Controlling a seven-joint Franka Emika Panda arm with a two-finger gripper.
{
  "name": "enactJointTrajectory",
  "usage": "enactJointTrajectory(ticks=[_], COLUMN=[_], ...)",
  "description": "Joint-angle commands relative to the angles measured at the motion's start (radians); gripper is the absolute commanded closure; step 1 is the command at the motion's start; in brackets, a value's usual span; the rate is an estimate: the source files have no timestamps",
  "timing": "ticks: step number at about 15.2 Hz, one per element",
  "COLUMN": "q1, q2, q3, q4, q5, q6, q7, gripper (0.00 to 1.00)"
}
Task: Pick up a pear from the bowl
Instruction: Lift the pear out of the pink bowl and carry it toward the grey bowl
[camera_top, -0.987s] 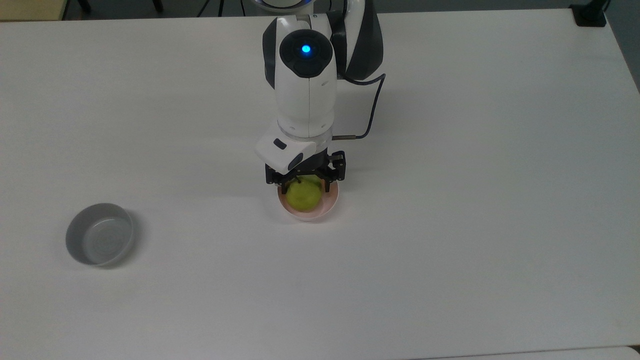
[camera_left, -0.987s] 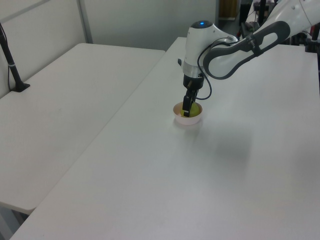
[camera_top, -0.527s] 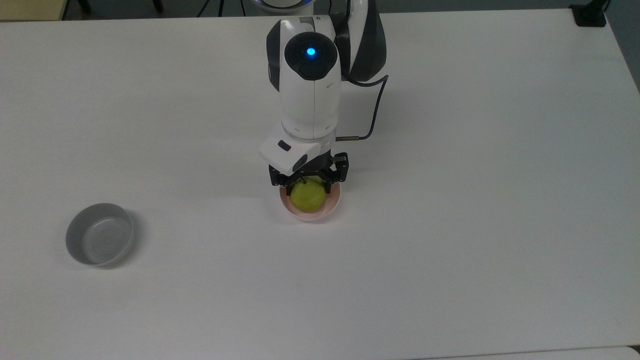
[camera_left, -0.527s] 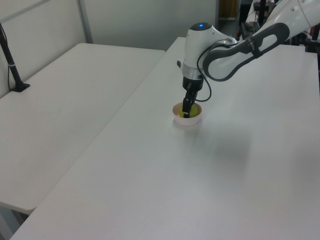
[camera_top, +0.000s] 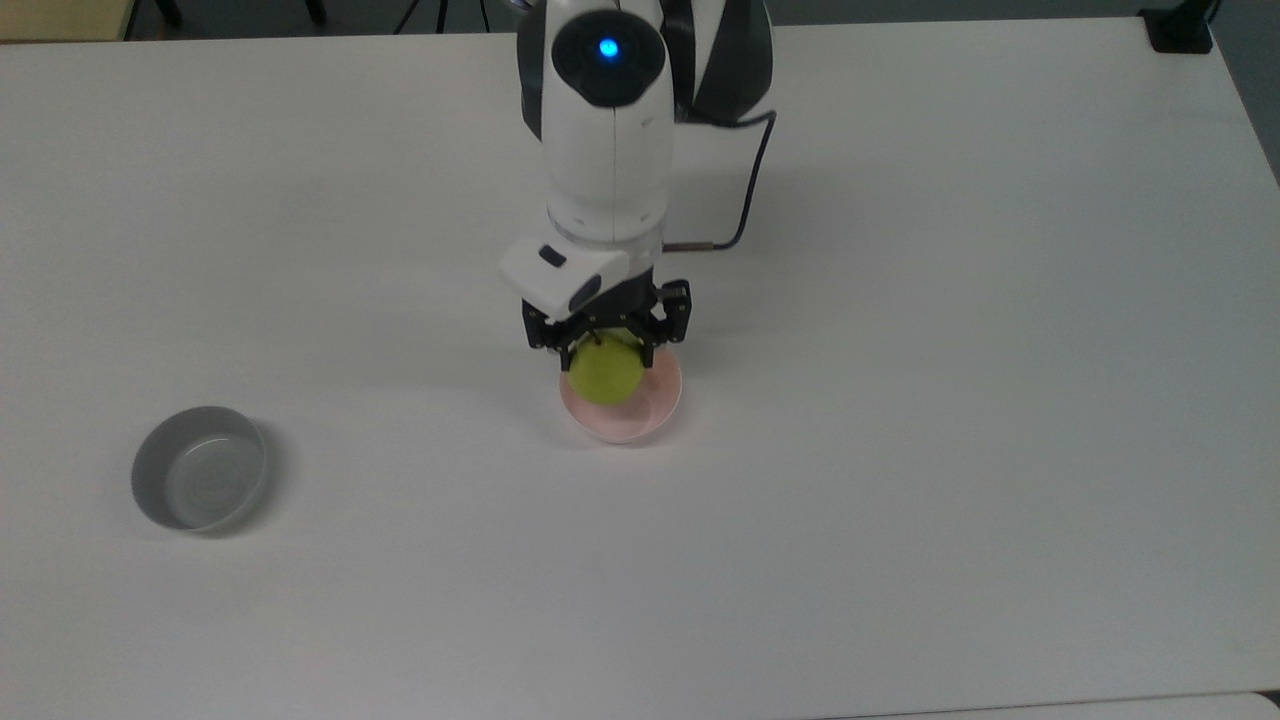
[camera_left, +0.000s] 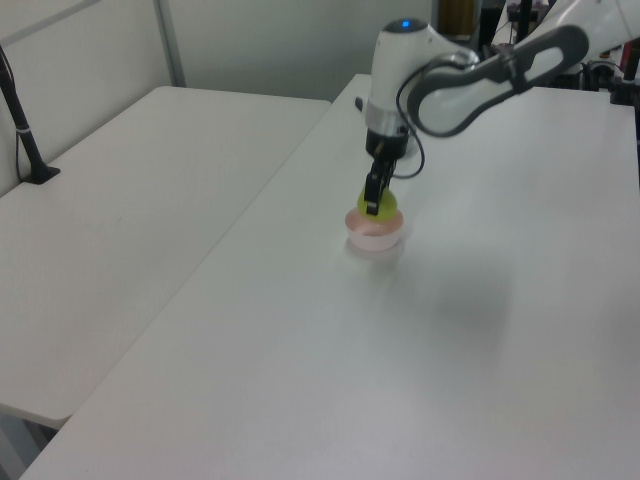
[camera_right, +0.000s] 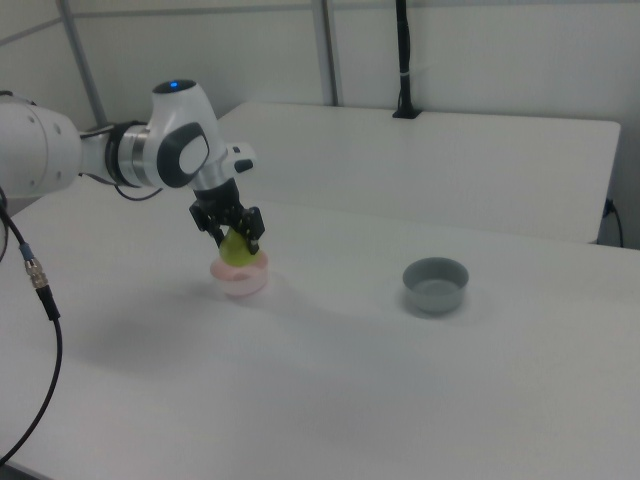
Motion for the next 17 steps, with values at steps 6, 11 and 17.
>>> enactJointTrajectory(ticks=[6, 11, 17], q1=[-0.124, -0.201, -0.205], q2=[-0.103, -0.017, 0.076], q3=[-0.01, -0.011, -0.011], q4=[0.033, 0.06, 0.057], q5=[0.024, 0.015, 0.013], q6=[-0.098, 0.023, 0.186], q7=[-0.02, -0.078, -0.065], gripper=[0.48, 0.45, 0.45])
